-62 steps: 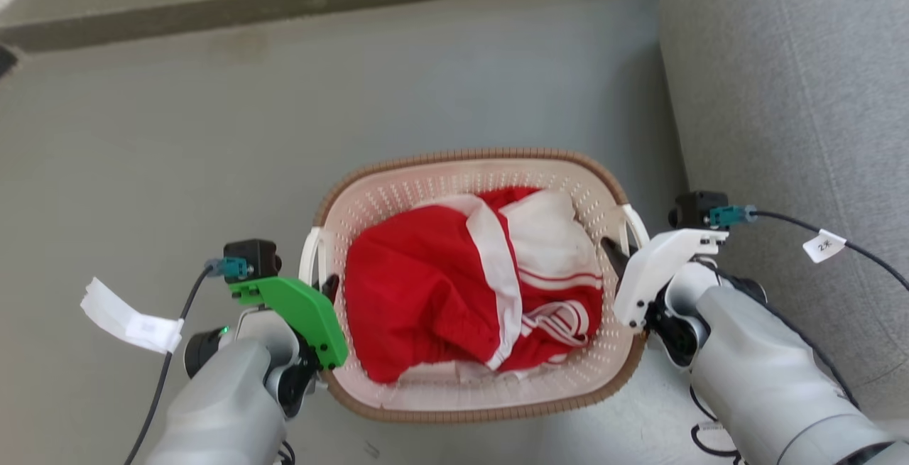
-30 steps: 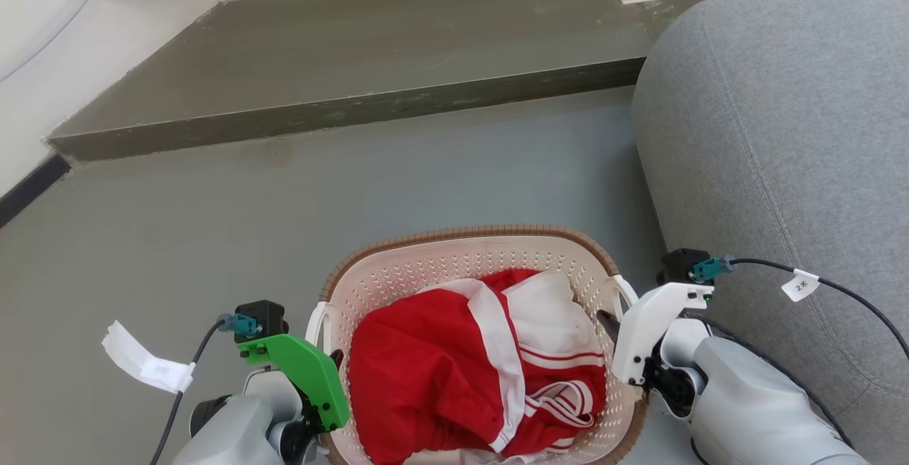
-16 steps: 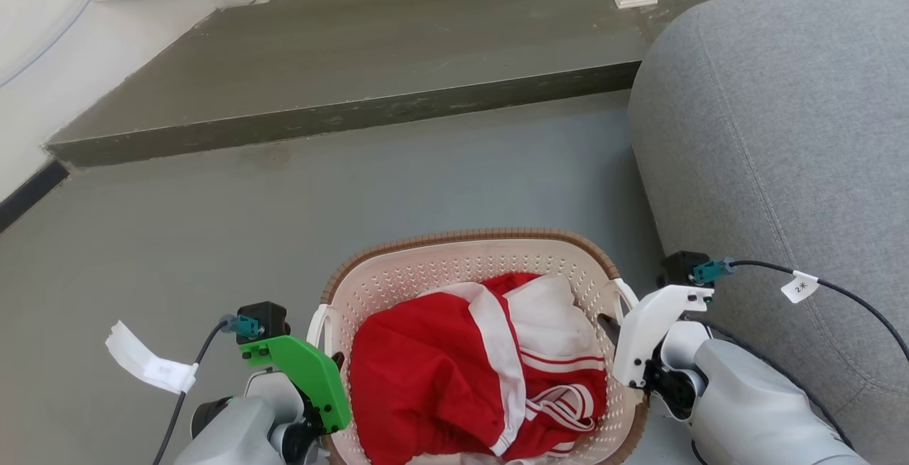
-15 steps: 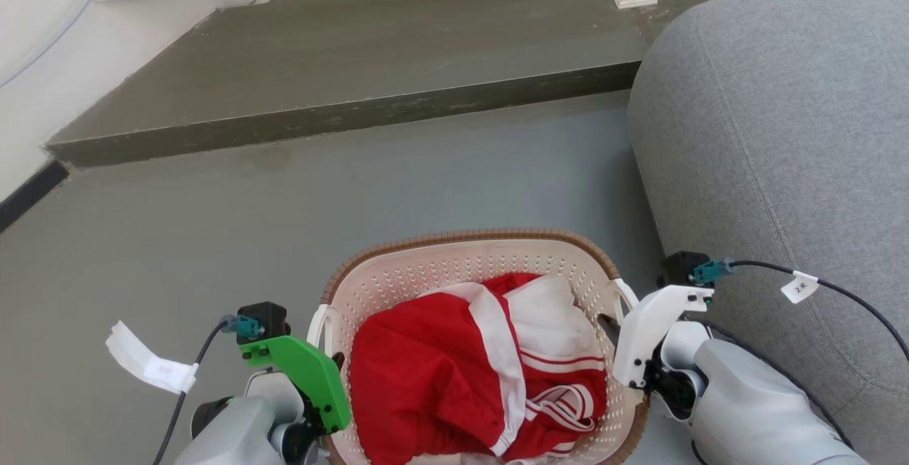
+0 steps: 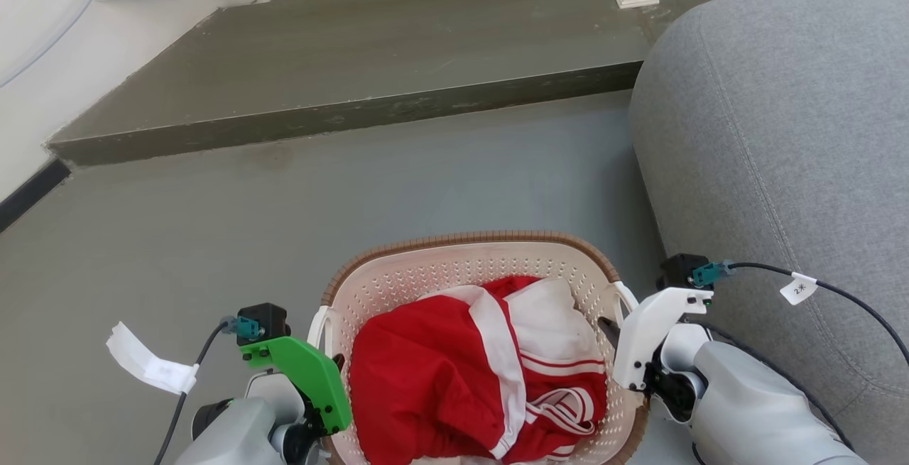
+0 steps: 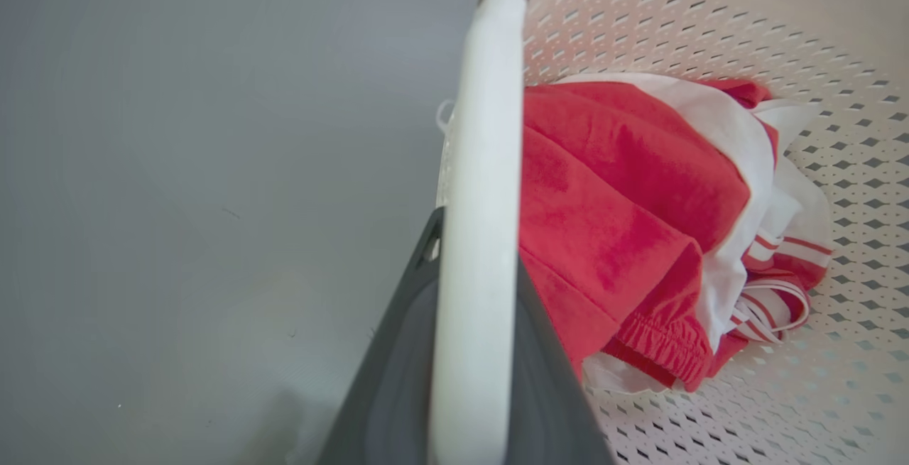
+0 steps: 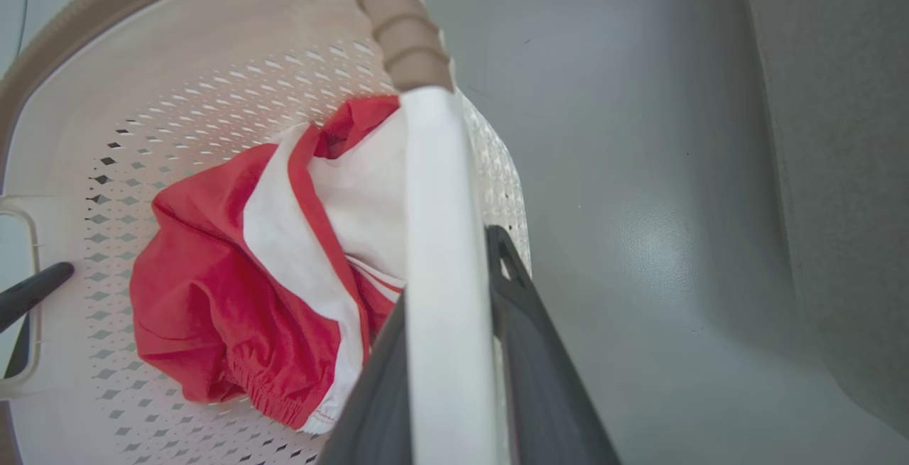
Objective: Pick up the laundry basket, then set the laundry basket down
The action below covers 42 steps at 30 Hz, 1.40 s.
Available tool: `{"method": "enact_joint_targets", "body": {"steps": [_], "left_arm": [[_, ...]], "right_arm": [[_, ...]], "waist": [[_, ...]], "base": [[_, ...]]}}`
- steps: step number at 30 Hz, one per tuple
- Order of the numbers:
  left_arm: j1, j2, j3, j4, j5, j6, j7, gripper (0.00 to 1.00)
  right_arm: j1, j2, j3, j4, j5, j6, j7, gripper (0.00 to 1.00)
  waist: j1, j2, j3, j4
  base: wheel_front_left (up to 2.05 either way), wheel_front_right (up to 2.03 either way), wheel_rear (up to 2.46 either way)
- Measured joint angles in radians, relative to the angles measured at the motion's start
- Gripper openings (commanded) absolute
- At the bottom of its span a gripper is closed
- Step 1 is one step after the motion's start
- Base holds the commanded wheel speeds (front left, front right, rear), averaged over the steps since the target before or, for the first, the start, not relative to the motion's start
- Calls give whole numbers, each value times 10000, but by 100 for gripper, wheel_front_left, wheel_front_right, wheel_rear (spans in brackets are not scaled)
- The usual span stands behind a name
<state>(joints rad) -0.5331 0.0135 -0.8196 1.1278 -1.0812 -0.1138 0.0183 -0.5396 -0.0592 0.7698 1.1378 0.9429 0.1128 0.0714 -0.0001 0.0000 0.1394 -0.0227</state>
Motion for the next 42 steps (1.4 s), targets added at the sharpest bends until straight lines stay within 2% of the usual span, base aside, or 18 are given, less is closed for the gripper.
{"method": "enact_joint_targets", "body": {"steps": [21,42], "left_arm": [[-6,13,-228,-17,-244,100,-35,0],[-1119,35,-230,-79,-244,339,-752,0]], "right_arm": [[-70,-13,255,59,92,0,-15,0],[-1255,-48,360,6,90,-2,-353,0]], "waist": [[0,0,221,-81],[1,0,1890,-283]], "base": [[0,0,0],[0,0,0]]}}
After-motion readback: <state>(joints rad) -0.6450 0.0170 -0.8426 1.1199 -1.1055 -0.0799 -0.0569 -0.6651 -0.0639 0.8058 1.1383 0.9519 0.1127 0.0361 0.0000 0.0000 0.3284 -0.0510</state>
